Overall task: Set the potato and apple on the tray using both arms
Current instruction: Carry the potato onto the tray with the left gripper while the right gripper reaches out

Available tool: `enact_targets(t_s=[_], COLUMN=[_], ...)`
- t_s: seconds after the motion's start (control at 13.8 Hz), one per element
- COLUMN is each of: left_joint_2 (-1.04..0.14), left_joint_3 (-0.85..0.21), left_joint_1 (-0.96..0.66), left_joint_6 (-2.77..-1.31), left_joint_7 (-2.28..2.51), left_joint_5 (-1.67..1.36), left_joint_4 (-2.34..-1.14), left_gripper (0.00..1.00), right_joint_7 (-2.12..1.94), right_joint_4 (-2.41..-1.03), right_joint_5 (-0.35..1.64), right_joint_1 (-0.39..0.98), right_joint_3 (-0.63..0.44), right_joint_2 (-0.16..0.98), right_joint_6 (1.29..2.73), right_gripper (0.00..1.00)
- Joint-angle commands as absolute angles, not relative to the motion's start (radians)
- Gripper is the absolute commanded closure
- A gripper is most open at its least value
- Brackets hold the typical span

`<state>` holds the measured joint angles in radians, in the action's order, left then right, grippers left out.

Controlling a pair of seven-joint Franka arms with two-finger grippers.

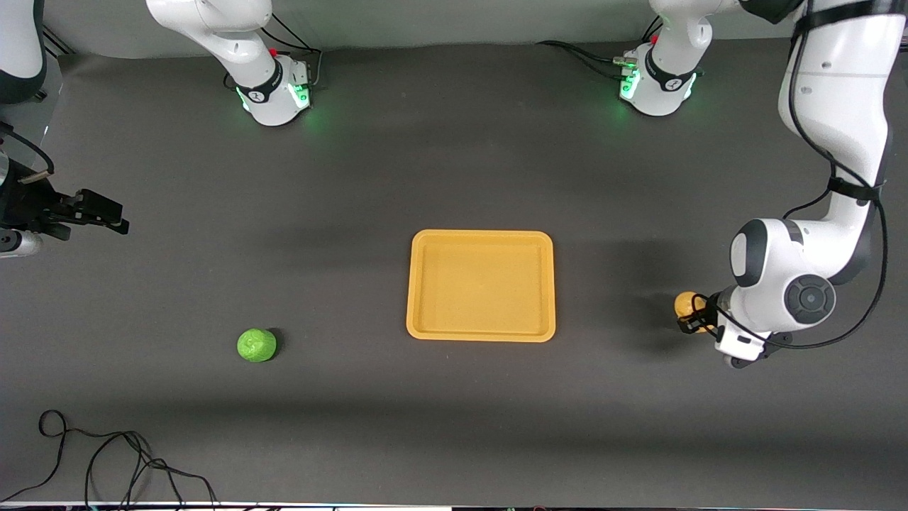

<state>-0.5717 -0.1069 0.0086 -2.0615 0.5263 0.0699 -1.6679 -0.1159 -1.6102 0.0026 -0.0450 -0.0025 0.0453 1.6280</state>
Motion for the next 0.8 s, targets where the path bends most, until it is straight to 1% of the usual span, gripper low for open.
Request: enact_targets(t_s=[0.0,0.07,0.22,0.36,0.43,0.58,0.72], left_joint_2=[-0.526,-0.526,-0.54,-0.545,-0.555,-0.589,-0.647], left_joint_3=[-0.106,-0.12,-0.182,-0.254,-0.283,-0.284,-0.285], left_joint_1=[-0.122,-0.149,-0.146,-0.178,-0.211,-0.29,-0.322], left_joint_6=[-1.959,-1.97,-1.983,-1.956,-1.947,-1.963,-1.988], left_joint_7=[0.532,0.528,0.511,0.456,0.445,0.437,0.414], left_joint_5=[0.071,0.055,-0.073,-0.094,-0.086,-0.055,0.078], left_joint_4=[-1.592,-1.577,-1.522,-1.525,-1.525,-1.531,-1.532], left_gripper=[1.0,1.0,1.0,1.0,1.0,1.0,1.0], right_joint_7=[-0.121,-0.118,-0.085,-0.08,-0.08,-0.078,-0.078], right_joint_4=[-1.589,-1.566,-1.453,-1.302,-1.264,-1.259,-1.266], right_joint_5=[0.003,0.005,0.003,0.003,0.005,0.005,0.005], right_joint_1=[-0.022,-0.009,0.029,0.048,0.052,0.061,0.061], right_joint_3=[0.002,0.003,0.002,0.002,0.003,0.003,0.003], right_joint_2=[0.069,0.075,0.161,0.269,0.302,0.324,0.353], right_joint_6=[1.632,1.632,1.631,1.617,1.617,1.62,1.635], right_gripper=[0.0,0.0,0.0,0.0,0.0,0.0,0.0])
